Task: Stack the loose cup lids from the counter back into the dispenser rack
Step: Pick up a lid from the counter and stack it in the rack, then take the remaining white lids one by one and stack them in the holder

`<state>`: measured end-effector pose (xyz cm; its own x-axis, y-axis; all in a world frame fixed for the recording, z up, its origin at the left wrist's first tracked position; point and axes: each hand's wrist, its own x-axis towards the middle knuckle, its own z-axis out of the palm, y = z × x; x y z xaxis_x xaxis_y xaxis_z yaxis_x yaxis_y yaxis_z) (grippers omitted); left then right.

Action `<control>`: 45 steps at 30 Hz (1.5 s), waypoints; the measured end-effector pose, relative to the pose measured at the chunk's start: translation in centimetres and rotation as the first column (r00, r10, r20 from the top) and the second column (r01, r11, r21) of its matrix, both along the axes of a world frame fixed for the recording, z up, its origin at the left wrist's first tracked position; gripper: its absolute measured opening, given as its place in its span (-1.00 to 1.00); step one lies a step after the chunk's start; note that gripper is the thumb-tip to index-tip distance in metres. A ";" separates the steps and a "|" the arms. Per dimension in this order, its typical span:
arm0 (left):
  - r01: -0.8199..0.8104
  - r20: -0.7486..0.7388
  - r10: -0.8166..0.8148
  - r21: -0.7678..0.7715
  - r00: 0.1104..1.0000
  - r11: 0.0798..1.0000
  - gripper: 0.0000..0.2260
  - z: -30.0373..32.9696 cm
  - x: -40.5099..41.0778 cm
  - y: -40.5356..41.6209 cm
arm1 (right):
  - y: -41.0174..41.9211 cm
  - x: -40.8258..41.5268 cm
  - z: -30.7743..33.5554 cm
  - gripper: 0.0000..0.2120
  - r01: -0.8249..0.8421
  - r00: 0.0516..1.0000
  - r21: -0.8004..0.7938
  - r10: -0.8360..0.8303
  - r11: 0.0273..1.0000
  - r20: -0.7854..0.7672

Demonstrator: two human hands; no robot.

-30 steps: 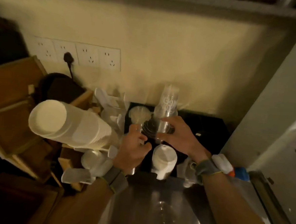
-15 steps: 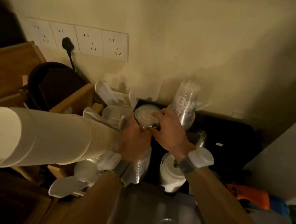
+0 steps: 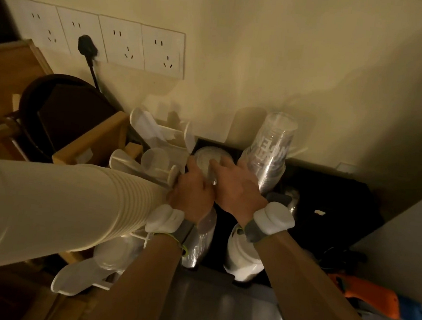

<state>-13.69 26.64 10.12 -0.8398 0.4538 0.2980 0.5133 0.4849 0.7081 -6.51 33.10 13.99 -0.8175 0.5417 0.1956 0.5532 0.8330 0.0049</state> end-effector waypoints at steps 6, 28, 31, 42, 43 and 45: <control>0.257 0.184 -0.243 -0.057 0.952 0.965 -0.45 2.0 0.4 -1.7 | -0.4 0.0 -0.3 -0.60 0.014 1.000 0.022 -0.014 1.000 0.027; 0.678 0.512 -0.507 -0.222 0.693 0.701 -0.75 -12.8 13.6 -16.7 | -13.8 24.1 -16.3 -0.89 0.312 0.740 -0.690 -0.623 0.653 -0.255; 0.639 0.518 -0.456 -0.252 0.724 0.727 -0.76 -13.7 14.3 -16.2 | -13.6 24.4 -19.0 -0.93 0.420 0.690 -0.742 -0.715 0.522 -0.113; 0.600 0.526 -0.463 -0.119 0.714 0.791 -0.80 -11.9 14.1 -16.7 | -15.1 23.2 -16.7 -0.77 0.309 0.655 -0.819 -0.732 0.483 -0.185; 0.589 0.508 -0.477 -0.077 0.718 0.804 -0.78 -10.7 13.6 -16.7 | -14.9 22.8 -14.9 -0.77 0.271 0.640 -0.818 -0.730 0.507 -0.240; 0.571 0.490 -0.502 0.011 0.712 0.821 -0.80 -9.3 13.0 -16.8 | -14.9 22.2 -12.8 -0.86 0.172 0.627 -0.846 -0.718 0.505 -0.302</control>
